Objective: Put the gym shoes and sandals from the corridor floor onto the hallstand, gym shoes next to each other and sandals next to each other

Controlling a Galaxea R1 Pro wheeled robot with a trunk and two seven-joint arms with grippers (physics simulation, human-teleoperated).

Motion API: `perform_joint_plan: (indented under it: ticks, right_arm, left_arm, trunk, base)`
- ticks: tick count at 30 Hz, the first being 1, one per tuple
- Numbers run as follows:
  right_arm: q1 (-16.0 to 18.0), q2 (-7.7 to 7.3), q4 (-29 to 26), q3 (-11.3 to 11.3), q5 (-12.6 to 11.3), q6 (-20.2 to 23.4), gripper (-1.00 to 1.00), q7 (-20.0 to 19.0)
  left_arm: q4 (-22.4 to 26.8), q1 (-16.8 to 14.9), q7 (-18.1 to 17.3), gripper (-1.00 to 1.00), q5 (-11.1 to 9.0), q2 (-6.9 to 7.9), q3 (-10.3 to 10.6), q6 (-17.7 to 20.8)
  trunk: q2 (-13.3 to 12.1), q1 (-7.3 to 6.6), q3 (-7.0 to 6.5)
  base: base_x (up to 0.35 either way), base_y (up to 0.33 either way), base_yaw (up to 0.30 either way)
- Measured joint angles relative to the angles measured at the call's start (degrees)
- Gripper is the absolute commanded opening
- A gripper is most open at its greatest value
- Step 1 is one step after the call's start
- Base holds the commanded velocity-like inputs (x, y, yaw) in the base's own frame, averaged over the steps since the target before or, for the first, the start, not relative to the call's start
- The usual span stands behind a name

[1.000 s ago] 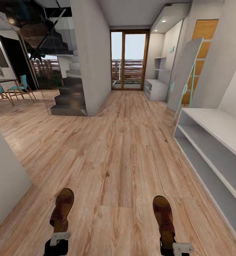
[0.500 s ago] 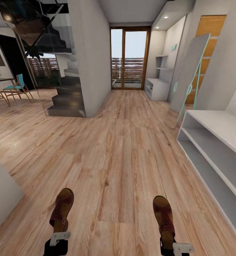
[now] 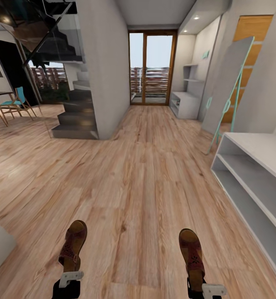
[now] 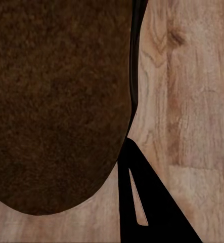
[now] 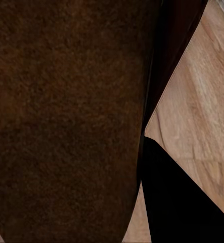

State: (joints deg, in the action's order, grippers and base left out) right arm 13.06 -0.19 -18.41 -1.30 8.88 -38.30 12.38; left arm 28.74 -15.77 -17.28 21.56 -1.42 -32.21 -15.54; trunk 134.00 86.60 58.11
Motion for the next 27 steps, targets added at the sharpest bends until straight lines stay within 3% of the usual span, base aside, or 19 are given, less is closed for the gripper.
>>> perform_joint_plan:
  ticks: [27]
  right_arm:
    - [0.0,0.0,-0.1,0.0,0.1,0.0,-1.0,-0.1]
  left_arm:
    - [0.0,0.0,0.0,-1.0,0.0,-0.01,0.0,0.0]
  trunk:
    - [0.0,0.0,0.0]
  base:
    - [0.339,0.0,0.0]
